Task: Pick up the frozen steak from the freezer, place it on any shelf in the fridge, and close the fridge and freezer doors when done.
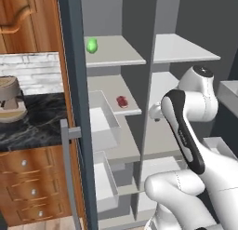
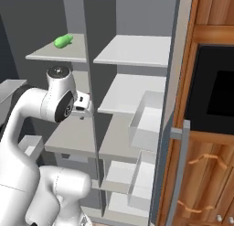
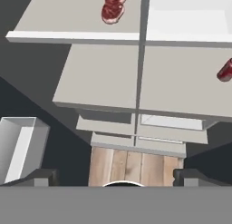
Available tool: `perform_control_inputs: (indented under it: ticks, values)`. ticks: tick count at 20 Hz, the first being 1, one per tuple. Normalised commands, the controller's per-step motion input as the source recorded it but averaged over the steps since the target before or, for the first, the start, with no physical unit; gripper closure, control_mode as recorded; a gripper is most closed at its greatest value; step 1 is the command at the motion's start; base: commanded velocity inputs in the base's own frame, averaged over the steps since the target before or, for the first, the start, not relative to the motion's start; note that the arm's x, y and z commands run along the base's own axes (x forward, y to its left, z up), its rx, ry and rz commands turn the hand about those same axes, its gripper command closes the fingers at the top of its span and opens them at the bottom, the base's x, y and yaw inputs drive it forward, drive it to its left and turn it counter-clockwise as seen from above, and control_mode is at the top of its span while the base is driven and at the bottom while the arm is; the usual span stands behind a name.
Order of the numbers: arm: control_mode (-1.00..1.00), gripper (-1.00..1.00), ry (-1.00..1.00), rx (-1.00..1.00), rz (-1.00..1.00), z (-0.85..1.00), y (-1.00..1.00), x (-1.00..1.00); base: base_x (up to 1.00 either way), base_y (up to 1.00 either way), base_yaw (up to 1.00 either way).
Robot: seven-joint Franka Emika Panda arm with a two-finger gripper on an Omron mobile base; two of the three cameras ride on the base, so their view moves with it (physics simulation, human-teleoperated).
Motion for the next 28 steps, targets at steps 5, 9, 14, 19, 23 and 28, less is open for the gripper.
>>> perform_control_inputs:
  ticks: [5,9,14,19,23,28]
  values:
    - [1.0,-1.0,0.0,0.0,0.0,0.0,0.0,0.0,0.16,0.3,0.0]
    - [1.0,-1.0,0.0,0.0,0.0,0.0,0.0,0.0,0.32,0.27,0.0]
    - [1.0,-1.0,0.0,0.0,0.0,0.0,0.0,0.0,0.4,0.19,0.0]
    - [1.0,-1.0,0.0,0.0,0.0,0.0,0.0,0.0,0.03,0.34,0.0]
    - [1.0,-1.0,0.0,0.0,0.0,0.0,0.0,0.0,0.0,0.41,0.0]
    - [-1.0,-1.0,-0.01,0.0,-0.03,-0.04,0.12,0.33,0.01,0.05,0.0]
